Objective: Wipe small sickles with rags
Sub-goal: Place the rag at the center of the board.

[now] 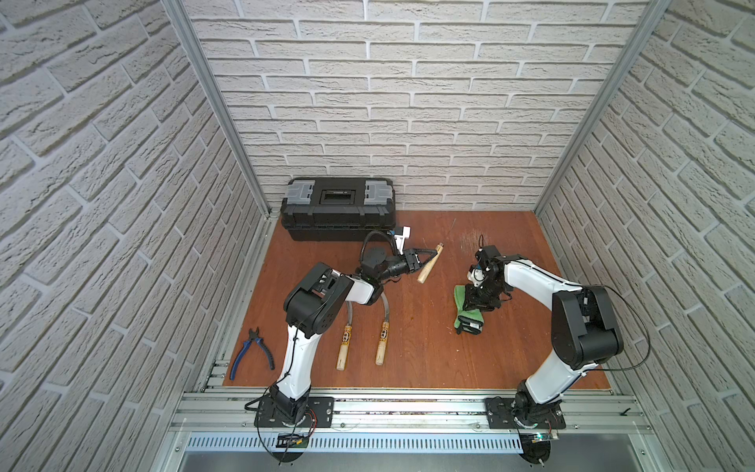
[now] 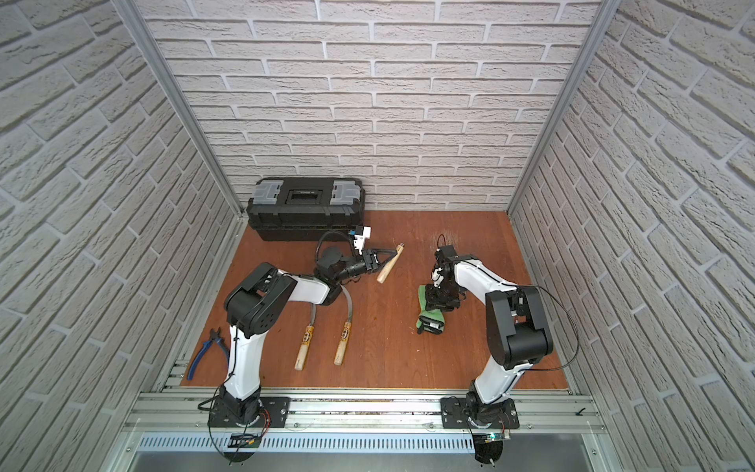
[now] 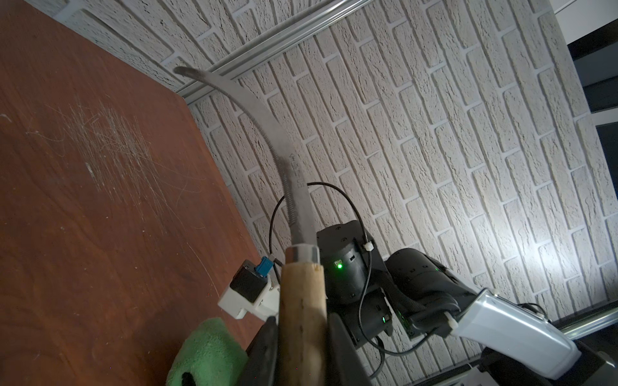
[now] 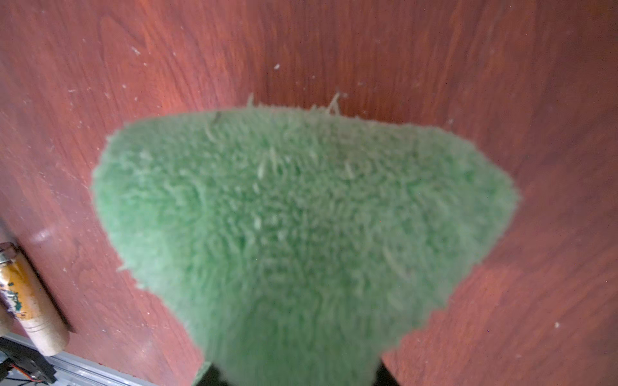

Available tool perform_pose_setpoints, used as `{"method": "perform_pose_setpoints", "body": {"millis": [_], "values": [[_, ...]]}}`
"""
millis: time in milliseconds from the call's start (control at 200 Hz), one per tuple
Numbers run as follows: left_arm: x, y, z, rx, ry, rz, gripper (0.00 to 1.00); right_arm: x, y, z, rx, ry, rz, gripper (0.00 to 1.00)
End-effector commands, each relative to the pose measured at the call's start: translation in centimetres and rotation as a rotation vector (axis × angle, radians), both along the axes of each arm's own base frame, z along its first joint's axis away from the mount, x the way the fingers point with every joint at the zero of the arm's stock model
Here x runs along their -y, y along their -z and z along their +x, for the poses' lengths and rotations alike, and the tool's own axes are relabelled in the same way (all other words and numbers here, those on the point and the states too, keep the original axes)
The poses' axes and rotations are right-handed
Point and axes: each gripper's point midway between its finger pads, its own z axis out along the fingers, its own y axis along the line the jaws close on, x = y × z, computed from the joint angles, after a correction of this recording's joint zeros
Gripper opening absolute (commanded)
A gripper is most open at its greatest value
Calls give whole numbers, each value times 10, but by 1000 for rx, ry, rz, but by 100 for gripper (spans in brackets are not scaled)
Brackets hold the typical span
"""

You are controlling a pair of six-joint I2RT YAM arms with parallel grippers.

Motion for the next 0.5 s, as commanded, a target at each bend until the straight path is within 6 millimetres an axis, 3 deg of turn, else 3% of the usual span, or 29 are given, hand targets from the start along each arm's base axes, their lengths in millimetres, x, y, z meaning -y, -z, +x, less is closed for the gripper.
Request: {"method": "perform_pose_setpoints", "body": {"millis": [0, 155, 495], "values": [[-7, -34, -9, 120, 14, -67, 0, 5, -20, 5, 48, 2, -20, 45], [-8, -34, -8, 122, 16, -66, 0, 6, -34, 5, 80, 10, -22, 56], [-6, -30, -8, 120, 28, -63, 0, 7, -76, 1, 180, 40, -8, 58]]}}
